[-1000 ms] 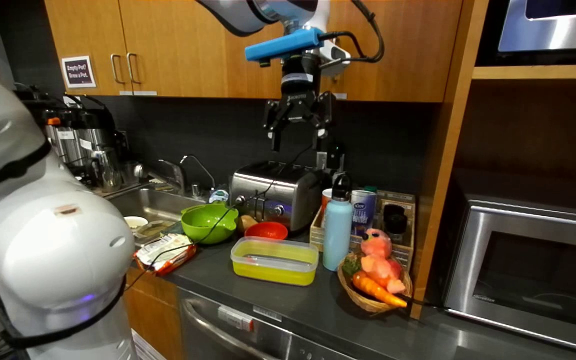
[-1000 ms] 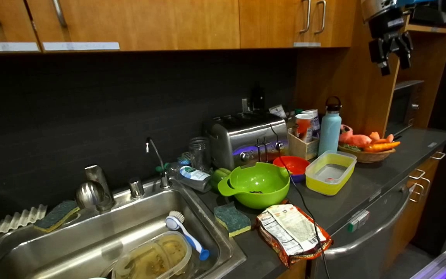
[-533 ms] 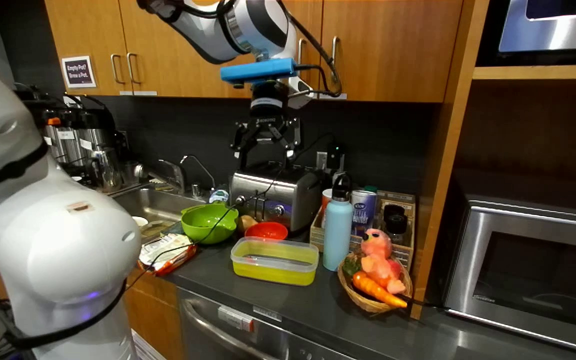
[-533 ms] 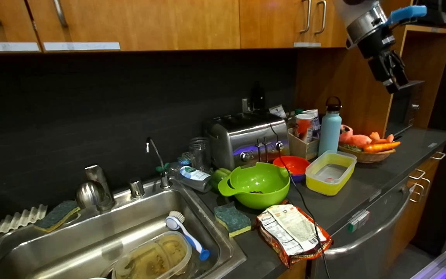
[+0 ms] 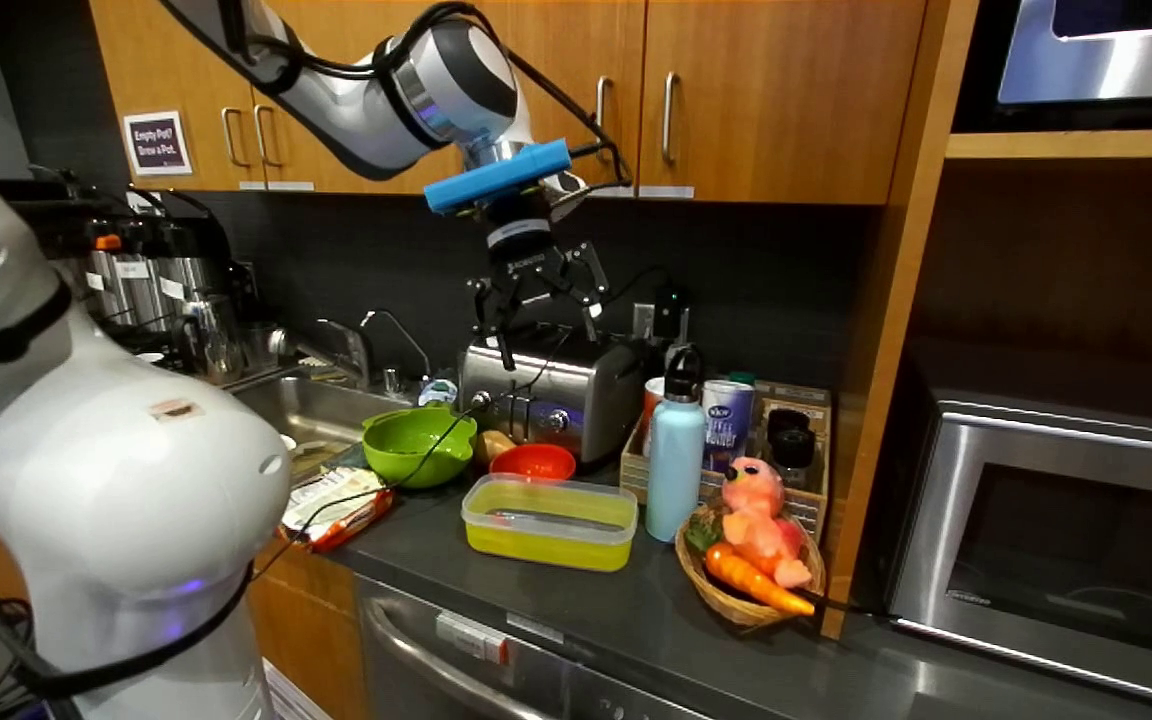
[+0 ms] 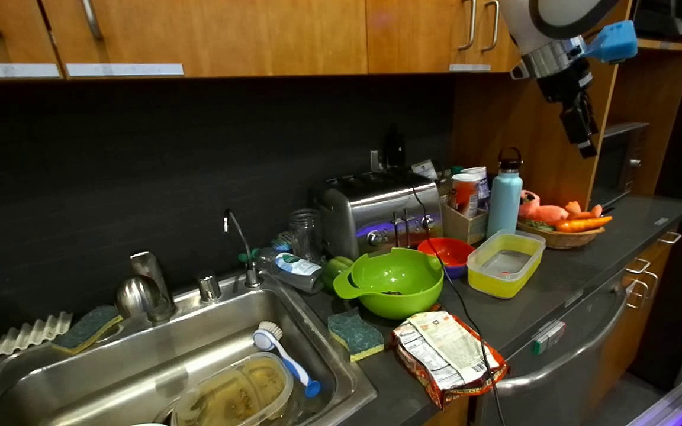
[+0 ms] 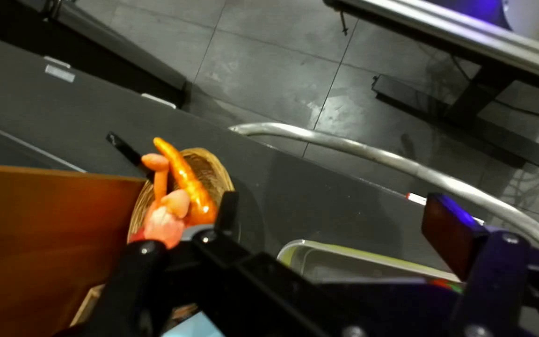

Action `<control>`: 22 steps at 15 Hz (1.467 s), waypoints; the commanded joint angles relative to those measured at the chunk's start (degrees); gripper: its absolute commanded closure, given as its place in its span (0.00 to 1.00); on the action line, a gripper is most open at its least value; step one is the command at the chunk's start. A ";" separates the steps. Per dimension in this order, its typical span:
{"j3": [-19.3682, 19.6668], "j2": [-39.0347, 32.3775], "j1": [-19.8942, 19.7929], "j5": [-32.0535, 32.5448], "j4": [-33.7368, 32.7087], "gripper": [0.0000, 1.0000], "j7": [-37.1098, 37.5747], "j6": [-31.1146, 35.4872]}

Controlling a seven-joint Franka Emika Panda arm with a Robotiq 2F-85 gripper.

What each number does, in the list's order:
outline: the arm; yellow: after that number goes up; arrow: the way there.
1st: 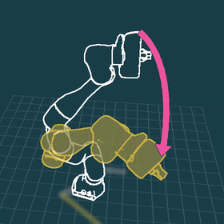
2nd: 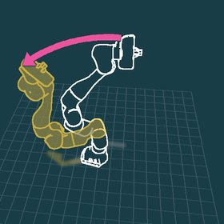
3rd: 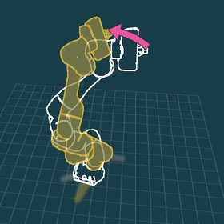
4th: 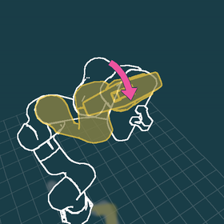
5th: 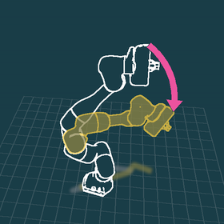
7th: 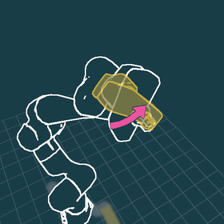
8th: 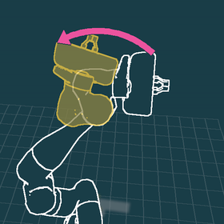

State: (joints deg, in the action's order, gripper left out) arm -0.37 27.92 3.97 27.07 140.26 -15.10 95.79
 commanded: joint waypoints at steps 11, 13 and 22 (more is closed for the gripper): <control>7.89 7.88 6.55 -16.13 0.06 0.00 -31.33 -6.35; 6.43 7.89 4.96 -15.20 1.33 0.00 -28.83 -4.23; 7.85 7.85 5.11 -14.73 3.94 0.00 -33.79 1.63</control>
State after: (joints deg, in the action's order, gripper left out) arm 7.27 35.75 8.68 12.73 142.23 -46.35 93.14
